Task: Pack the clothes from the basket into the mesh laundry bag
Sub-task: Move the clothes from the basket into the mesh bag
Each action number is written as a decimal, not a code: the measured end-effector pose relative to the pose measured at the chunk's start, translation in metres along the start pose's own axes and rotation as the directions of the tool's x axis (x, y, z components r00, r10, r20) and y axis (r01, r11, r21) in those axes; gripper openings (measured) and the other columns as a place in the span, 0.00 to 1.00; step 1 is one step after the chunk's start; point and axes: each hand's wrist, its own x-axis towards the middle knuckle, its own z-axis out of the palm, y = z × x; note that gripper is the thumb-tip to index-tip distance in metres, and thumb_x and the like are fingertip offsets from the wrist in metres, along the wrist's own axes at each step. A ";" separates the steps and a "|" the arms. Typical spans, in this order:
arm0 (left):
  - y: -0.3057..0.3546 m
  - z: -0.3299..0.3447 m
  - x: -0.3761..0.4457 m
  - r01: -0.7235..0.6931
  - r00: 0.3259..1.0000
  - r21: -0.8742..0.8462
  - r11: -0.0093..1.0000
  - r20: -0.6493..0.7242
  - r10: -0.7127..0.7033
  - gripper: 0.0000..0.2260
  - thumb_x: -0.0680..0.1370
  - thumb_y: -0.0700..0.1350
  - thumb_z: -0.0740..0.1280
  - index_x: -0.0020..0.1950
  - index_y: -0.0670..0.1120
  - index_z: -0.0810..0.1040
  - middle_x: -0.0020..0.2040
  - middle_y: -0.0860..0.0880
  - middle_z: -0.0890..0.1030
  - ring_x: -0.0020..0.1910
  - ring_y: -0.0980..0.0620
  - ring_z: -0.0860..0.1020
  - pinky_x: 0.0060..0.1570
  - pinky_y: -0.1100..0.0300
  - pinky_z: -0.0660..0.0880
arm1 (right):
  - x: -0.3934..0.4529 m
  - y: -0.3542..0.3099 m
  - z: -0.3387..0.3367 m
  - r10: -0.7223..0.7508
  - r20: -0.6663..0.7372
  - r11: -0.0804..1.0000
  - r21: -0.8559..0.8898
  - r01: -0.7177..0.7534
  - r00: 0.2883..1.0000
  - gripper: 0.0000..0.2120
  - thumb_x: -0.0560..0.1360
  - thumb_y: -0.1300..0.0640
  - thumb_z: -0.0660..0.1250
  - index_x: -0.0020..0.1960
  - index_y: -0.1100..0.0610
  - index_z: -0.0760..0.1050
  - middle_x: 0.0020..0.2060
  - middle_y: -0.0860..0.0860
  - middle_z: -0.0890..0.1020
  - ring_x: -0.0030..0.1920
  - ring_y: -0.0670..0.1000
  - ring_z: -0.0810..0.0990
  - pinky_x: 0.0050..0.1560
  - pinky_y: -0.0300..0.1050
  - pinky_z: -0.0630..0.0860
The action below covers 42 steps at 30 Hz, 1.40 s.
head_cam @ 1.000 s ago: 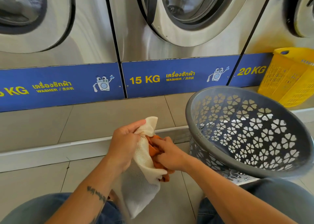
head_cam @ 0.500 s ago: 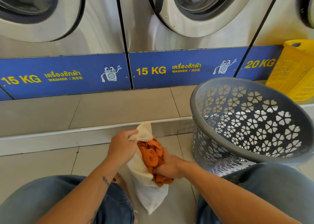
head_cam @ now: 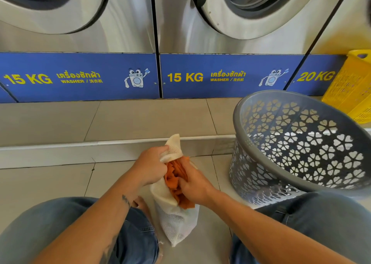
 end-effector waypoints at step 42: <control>0.011 -0.010 0.007 0.017 0.998 0.204 0.979 0.055 -0.029 0.33 0.73 0.36 0.63 0.77 0.56 0.62 0.73 0.47 0.67 0.62 0.44 0.73 0.55 0.53 0.75 | 0.017 0.036 0.016 -0.003 0.138 0.917 -0.394 0.058 0.990 0.17 0.77 0.41 0.60 0.65 0.36 0.73 0.66 0.46 0.75 0.67 0.54 0.69 0.71 0.56 0.65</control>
